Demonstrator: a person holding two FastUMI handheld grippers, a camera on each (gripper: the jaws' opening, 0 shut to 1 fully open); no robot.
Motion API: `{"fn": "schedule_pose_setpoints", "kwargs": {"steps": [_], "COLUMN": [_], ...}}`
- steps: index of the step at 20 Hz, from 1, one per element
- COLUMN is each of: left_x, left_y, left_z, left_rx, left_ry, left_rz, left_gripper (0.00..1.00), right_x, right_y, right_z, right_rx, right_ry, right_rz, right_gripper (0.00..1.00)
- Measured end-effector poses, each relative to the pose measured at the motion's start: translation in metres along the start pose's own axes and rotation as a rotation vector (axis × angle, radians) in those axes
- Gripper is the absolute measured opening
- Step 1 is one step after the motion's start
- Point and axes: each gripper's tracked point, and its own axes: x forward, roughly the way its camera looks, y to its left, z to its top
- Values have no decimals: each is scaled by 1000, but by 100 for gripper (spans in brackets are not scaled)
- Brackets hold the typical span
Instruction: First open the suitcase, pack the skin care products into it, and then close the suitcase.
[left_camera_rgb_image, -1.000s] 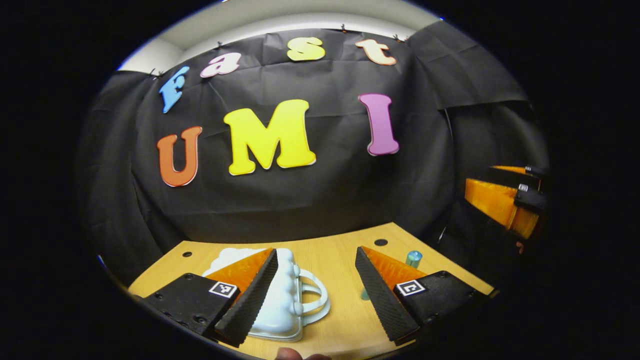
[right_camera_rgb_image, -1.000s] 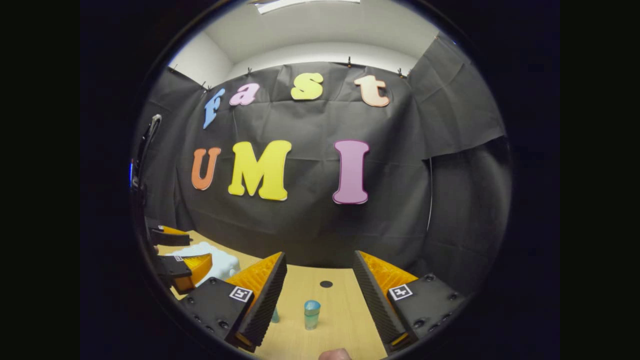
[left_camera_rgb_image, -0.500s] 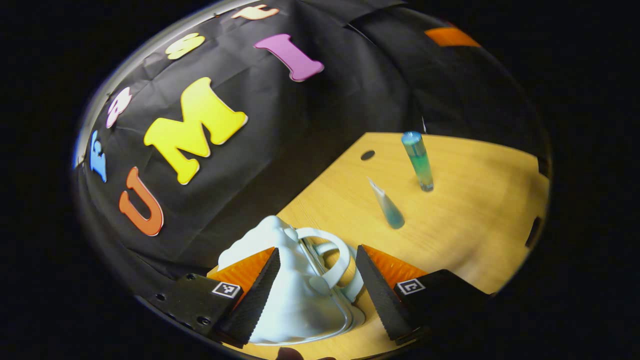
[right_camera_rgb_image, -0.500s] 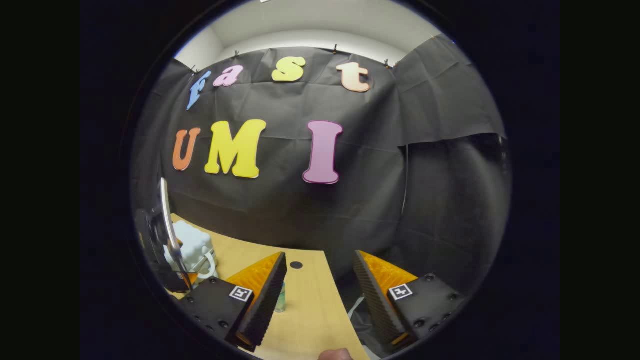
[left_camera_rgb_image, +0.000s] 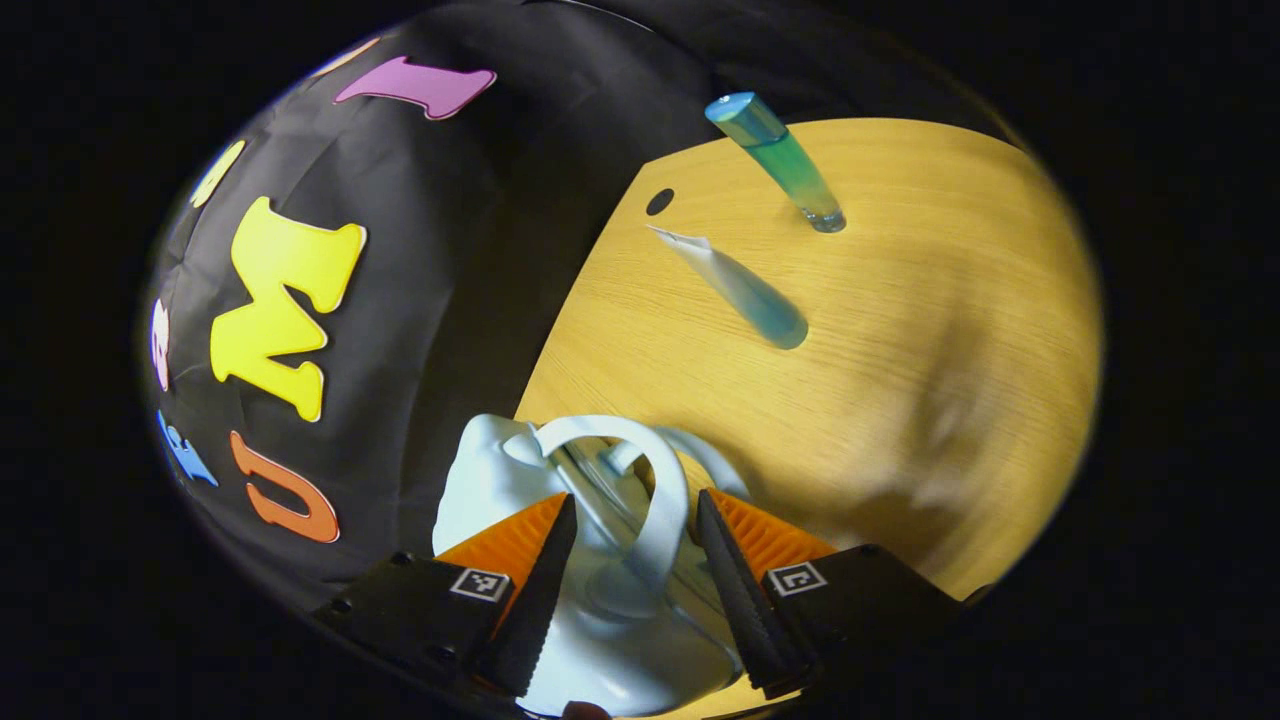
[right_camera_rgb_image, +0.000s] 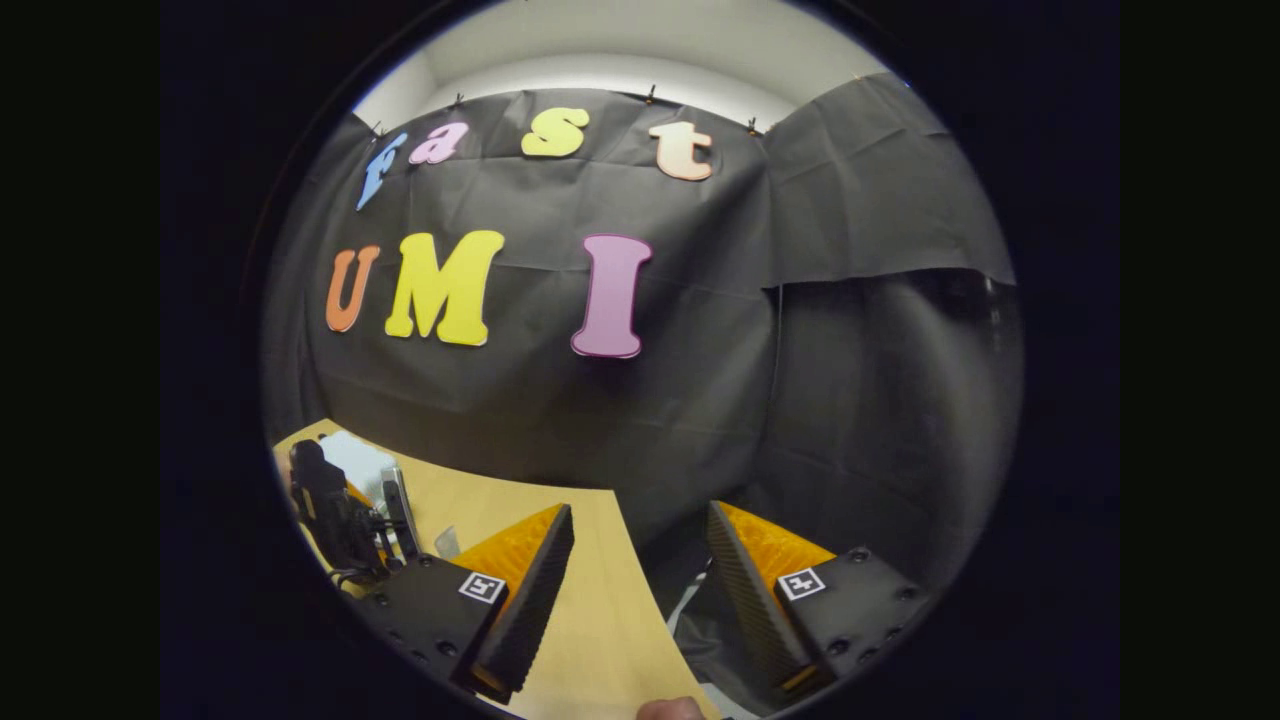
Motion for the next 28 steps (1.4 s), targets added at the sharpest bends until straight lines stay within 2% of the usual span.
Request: {"fn": "schedule_pose_setpoints", "kwargs": {"steps": [3, 4, 5, 7, 8, 10, 12, 16, 19, 24, 28], "left_x": [7, 7, 8, 5, 3, -2, -6, -29, -58, -93, -109], "left_y": [-8, -8, -8, -6, -5, 2, 8, 30, 82, 182, 229], "left_z": [1, 3, 1, 4, 8, 10, 13, 23, 9, -54, -129], "left_rx": [37, 48, 56, 53, 44, 5, -56, -209, -365, -576, -702], "left_ry": [22, 21, 25, 20, 4, -11, -22, -118, -191, -257, -277], "left_rz": [-25, -24, -26, -29, -32, -21, 2, 76, 151, 305, 440], "left_gripper": [68, 53, 48, 30, 23, 16, 12, 7, 6, 5, 5], "right_x": [-1, -1, -1, -2, -1, 1, 3, 7, 10, 11, 10], "right_y": [-9, -11, -11, -10, -8, -1, 8, 32, 56, 95, 117], "right_z": [-3, -4, -4, -4, -3, -4, -3, 5, 9, 21, 27], "right_rx": [12, 13, 14, 14, 14, 19, 22, 27, 28, 1, -5], "right_ry": [9, 12, 13, 12, 11, 11, 8, -11, -14, -35, -34], "right_rz": [-29, -34, -38, -35, -30, -19, -2, 45, 91, 166, 195], "right_gripper": [80, 80, 80, 80, 80, 80, 80, 80, 80, 80, 80]}}
